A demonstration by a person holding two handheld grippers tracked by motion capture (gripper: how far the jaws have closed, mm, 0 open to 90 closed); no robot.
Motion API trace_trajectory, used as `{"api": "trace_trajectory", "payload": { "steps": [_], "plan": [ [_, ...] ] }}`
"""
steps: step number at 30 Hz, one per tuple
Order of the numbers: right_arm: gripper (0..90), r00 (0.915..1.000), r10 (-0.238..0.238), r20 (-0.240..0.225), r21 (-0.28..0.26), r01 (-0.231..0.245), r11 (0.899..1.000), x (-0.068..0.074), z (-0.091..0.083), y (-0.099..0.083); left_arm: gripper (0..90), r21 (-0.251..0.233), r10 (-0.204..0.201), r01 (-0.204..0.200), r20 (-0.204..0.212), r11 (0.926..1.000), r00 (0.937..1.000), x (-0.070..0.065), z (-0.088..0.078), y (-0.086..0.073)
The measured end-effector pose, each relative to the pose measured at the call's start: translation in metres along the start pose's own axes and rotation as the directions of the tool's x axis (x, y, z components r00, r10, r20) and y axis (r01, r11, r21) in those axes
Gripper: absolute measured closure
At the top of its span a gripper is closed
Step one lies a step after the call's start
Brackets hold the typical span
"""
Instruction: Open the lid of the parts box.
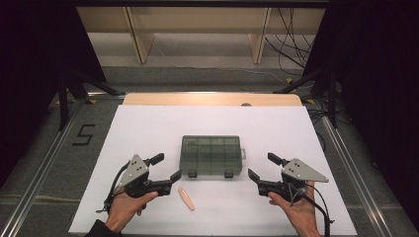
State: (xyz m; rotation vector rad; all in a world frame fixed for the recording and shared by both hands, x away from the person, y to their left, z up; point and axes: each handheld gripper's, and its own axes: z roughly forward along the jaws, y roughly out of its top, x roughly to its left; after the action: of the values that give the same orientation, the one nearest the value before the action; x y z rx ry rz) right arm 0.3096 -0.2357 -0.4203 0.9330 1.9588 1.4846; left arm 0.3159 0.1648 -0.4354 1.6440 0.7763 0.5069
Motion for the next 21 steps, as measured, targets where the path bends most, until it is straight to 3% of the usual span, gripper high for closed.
{"api": "trace_trajectory", "payload": {
  "steps": [8, 21],
  "plan": [
    [15.9, 1.0000, 0.001, 0.008, 0.007, -0.001, 1.000, -0.0008, -0.0005, 0.0000, 17.3, -0.012, 0.002, -0.002, 0.007, 0.9999, 1.0000, 0.0007, 0.0011, -0.0004],
    [15.6, 0.9995, -0.009, 0.029, 0.010, 0.009, 1.000, -0.0039, 0.0032, -0.0007, 17.3, -0.006, 0.018, -0.018, -0.021, 0.9998, 0.9996, 0.0023, 0.0005, -0.0003]
  ]
}}
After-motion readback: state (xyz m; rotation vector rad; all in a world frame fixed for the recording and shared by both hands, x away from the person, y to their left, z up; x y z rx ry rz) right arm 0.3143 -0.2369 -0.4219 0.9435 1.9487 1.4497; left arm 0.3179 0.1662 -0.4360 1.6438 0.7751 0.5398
